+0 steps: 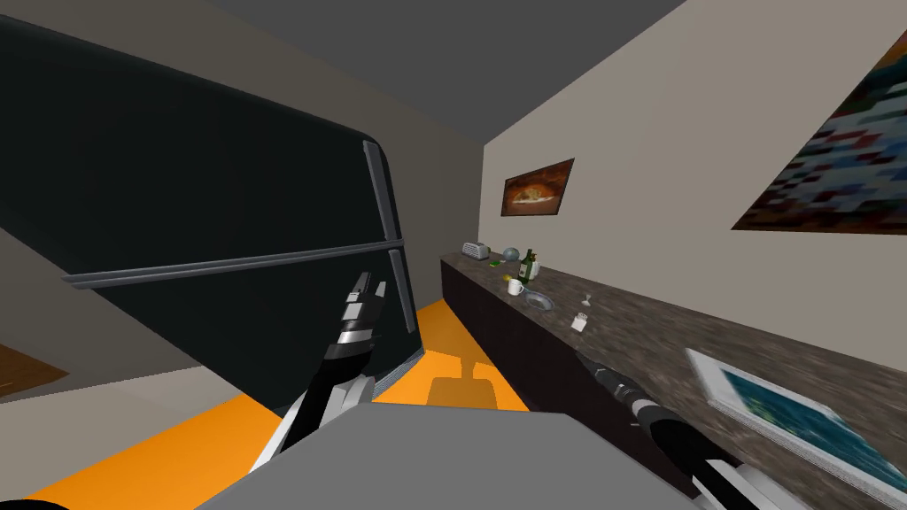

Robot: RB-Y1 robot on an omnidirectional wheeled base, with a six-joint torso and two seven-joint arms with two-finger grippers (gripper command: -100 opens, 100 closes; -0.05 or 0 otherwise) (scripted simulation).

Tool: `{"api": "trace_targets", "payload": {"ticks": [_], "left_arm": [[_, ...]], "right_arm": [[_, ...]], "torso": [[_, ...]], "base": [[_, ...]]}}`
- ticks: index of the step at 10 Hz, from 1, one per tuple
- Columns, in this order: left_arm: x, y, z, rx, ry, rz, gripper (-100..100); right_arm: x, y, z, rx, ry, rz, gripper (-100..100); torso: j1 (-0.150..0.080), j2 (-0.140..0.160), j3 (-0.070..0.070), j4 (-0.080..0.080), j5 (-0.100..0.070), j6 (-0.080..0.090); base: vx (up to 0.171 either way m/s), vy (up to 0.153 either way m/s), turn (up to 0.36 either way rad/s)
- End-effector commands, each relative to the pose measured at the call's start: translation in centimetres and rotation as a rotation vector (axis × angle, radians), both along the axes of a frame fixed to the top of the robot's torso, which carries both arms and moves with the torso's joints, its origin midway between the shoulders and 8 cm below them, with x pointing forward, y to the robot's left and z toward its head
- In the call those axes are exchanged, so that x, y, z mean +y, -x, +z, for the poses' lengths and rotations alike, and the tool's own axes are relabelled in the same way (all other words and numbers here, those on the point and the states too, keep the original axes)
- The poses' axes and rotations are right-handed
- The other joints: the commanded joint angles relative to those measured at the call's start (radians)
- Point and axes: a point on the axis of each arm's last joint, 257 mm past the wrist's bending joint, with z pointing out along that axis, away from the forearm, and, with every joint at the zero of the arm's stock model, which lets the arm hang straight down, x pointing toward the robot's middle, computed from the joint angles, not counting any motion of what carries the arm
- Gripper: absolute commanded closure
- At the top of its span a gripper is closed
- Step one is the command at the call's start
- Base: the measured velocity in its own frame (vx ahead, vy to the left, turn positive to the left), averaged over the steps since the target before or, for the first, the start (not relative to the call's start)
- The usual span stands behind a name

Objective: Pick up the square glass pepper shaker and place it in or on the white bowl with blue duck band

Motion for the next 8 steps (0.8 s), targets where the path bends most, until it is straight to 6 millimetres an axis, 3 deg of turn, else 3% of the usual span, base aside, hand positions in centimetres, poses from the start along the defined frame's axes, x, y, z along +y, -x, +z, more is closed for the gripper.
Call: {"api": "trace_targets", "payload": {"ticks": [1,6,7,8], "left_arm": [[0.0,0.0,0.0,0.0,0.0,0.0,0],[0.0,0.0,0.0,0.0,0.0,0.0,0],[0.0,0.0,0.0,0.0,0.0,0.0,0],[0.0,0.0,0.0,0.0,0.0,0.0,0]], "right_arm": [[-1.0,0.4,0.1,0.025,0.035,-0.011,-100],[-10.1,3.1,0.3,0.184,0.257,-0.098,-100],[-10.1,3.1,0.3,0.184,0.257,-0.098,-100],[-11.6,3.6,0.6,0.21,0.295,-0.114,-100]], "torso": [[0.0,0.0,0.0,0.0,0.0,0.0],[0.001,-0.002,-0.001,-0.001,0.0,0.0],[0.0,-0.003,-0.002,-0.001,0.0,0.0],[-0.001,0.001,0.0,0.0,0.0,0.0]], "base": [[0.125,0.039,0.006],[0.174,0.066,0.023],[0.124,0.041,0.012],[0.092,0.034,0.009]]}}
